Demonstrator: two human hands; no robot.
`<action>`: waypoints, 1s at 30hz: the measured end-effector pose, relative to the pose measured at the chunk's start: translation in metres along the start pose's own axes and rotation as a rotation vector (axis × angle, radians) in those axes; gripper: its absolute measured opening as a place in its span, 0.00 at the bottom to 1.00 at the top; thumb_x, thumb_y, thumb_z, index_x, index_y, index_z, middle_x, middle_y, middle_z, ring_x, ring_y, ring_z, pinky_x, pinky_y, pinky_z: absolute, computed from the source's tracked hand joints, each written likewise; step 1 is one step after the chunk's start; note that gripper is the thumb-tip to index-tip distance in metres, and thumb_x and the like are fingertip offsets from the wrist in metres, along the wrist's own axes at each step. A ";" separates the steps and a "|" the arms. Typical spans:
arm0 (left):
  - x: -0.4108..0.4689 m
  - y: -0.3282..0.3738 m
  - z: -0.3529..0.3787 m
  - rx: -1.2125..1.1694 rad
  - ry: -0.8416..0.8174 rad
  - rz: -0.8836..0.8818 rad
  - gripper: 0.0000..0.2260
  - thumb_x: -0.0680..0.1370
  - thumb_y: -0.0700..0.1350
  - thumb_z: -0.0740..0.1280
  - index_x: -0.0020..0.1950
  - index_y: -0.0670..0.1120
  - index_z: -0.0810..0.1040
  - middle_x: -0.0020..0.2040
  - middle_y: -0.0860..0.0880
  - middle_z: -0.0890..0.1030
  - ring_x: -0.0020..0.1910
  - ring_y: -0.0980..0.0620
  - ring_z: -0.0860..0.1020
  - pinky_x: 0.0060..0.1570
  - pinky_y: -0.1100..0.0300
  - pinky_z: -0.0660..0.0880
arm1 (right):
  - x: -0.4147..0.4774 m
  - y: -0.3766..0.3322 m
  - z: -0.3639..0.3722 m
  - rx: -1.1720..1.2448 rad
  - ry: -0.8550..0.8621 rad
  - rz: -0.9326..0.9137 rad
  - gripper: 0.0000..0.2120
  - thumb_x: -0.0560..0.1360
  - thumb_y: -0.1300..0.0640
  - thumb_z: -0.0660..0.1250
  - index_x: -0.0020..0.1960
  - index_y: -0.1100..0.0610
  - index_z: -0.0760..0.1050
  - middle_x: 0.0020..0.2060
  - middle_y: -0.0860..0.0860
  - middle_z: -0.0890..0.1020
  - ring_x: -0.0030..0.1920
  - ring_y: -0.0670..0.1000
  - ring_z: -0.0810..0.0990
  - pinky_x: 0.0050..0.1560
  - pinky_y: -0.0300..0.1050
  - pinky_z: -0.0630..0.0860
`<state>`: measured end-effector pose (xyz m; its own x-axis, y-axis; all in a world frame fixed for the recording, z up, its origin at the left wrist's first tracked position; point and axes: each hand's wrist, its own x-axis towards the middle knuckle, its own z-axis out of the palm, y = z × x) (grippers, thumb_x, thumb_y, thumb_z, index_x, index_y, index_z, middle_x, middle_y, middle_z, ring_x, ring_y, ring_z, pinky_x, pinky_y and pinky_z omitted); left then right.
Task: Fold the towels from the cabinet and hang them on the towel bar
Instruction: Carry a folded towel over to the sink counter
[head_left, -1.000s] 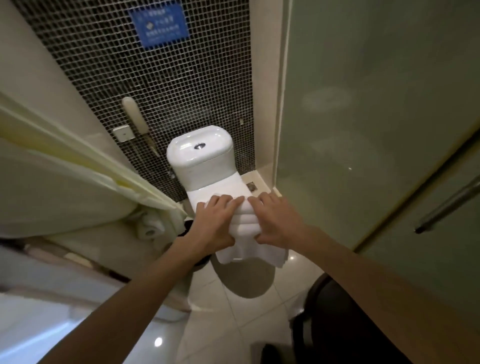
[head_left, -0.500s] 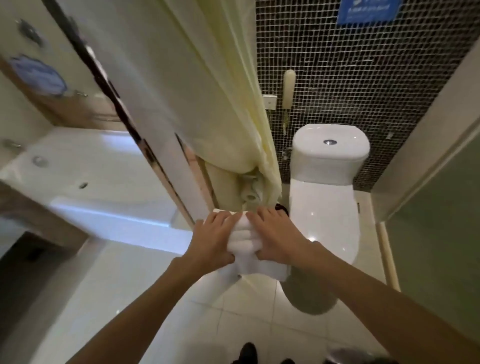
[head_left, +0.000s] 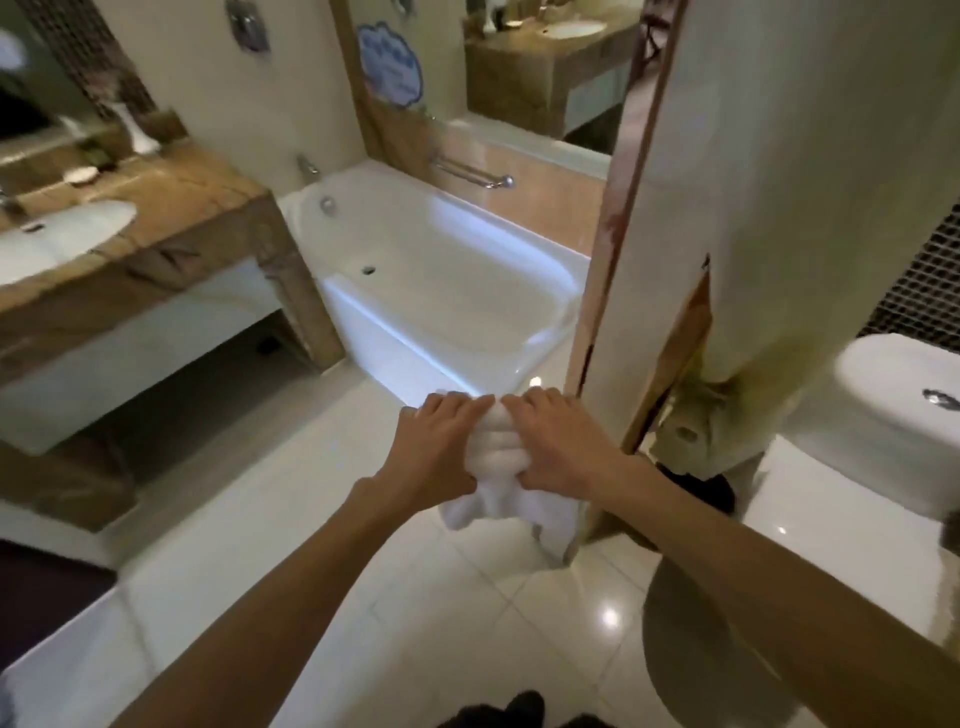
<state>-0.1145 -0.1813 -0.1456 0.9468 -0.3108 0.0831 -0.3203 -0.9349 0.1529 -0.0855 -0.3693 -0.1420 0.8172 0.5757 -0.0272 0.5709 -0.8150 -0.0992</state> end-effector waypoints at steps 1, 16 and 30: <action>-0.005 -0.010 -0.002 0.000 0.002 -0.033 0.37 0.63 0.56 0.72 0.71 0.52 0.66 0.62 0.51 0.73 0.58 0.47 0.72 0.50 0.52 0.71 | 0.010 -0.009 -0.001 0.003 -0.010 -0.026 0.36 0.66 0.45 0.70 0.68 0.53 0.61 0.57 0.53 0.72 0.56 0.56 0.72 0.56 0.52 0.70; -0.035 -0.099 -0.001 -0.026 -0.036 -0.465 0.38 0.66 0.54 0.70 0.72 0.56 0.57 0.63 0.53 0.67 0.61 0.49 0.65 0.56 0.51 0.66 | 0.130 -0.074 0.017 -0.027 -0.117 -0.342 0.33 0.62 0.50 0.71 0.65 0.54 0.64 0.56 0.53 0.71 0.56 0.58 0.71 0.54 0.51 0.68; -0.036 -0.151 -0.020 0.024 0.038 -0.778 0.41 0.62 0.50 0.72 0.73 0.53 0.60 0.64 0.51 0.68 0.61 0.47 0.65 0.53 0.52 0.62 | 0.232 -0.110 0.015 0.217 -0.154 -0.614 0.37 0.62 0.50 0.74 0.67 0.51 0.63 0.57 0.52 0.70 0.57 0.56 0.69 0.57 0.51 0.66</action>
<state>-0.1011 -0.0254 -0.1517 0.8971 0.4418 -0.0055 0.4369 -0.8852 0.1599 0.0405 -0.1455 -0.1522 0.3193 0.9467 -0.0422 0.8867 -0.3142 -0.3391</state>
